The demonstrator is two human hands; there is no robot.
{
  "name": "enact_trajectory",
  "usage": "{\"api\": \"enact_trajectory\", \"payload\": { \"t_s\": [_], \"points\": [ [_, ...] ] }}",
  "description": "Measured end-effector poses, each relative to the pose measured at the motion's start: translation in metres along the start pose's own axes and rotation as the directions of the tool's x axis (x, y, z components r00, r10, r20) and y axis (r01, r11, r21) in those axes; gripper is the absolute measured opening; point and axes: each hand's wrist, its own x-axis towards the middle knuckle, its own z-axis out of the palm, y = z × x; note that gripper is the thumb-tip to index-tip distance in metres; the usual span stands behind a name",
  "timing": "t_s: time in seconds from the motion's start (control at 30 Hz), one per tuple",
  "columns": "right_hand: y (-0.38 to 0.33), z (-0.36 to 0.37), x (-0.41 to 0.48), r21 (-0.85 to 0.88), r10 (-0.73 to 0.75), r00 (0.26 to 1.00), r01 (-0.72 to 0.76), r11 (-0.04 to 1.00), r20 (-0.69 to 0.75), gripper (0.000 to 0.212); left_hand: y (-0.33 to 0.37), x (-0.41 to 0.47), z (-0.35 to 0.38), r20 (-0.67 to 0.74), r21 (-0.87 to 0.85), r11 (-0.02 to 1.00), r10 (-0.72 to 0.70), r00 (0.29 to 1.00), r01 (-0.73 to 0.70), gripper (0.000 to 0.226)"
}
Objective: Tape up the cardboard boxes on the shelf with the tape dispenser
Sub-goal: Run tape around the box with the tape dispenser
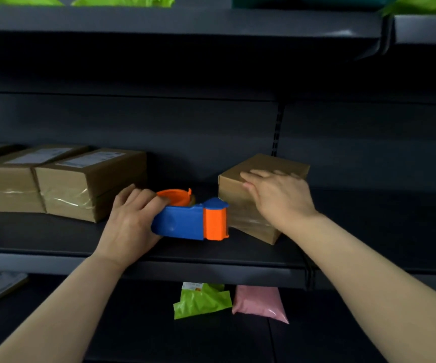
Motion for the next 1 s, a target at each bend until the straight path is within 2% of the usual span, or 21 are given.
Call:
{"api": "enact_trajectory", "payload": {
  "t_s": [0.13,0.27,0.5,0.63,0.8,0.9,1.0],
  "points": [
    [0.022,-0.002,-0.015,0.025,-0.008,1.000,0.008,1.000,0.005,0.045,-0.007,-0.002,-0.005,-0.034,0.000,0.998,-0.058,0.998,0.058,0.040],
    [0.041,-0.006,-0.026,0.093,-0.022,1.000,0.020,0.995,0.016,0.045,-0.005,0.001,-0.003,0.033,0.008,1.000,-0.014,0.999,0.014,0.042],
    [0.058,-0.010,-0.033,0.124,-0.100,0.995,0.098,0.987,0.008,0.042,0.005,0.010,0.009,0.045,-0.012,1.000,-0.025,0.999,0.026,0.040],
    [0.071,-0.011,-0.036,0.198,-0.147,0.989,0.143,0.970,0.004,0.040,0.015,0.017,0.017,0.084,0.001,0.999,-0.055,0.995,0.055,0.054],
    [0.086,-0.011,-0.039,0.319,-0.197,0.980,0.178,0.931,0.029,0.039,0.044,0.036,0.025,0.127,0.025,0.999,-0.030,0.991,0.027,0.058],
    [0.082,-0.005,-0.044,0.403,-0.136,0.987,0.159,0.901,-0.086,0.036,0.063,0.039,0.033,0.148,0.017,0.998,-0.063,0.987,0.061,0.058],
    [0.061,0.010,-0.042,0.266,-0.081,0.959,0.156,0.951,-0.272,0.047,0.067,0.037,0.036,0.167,0.027,0.997,-0.079,0.983,0.075,0.058]
  ]
}}
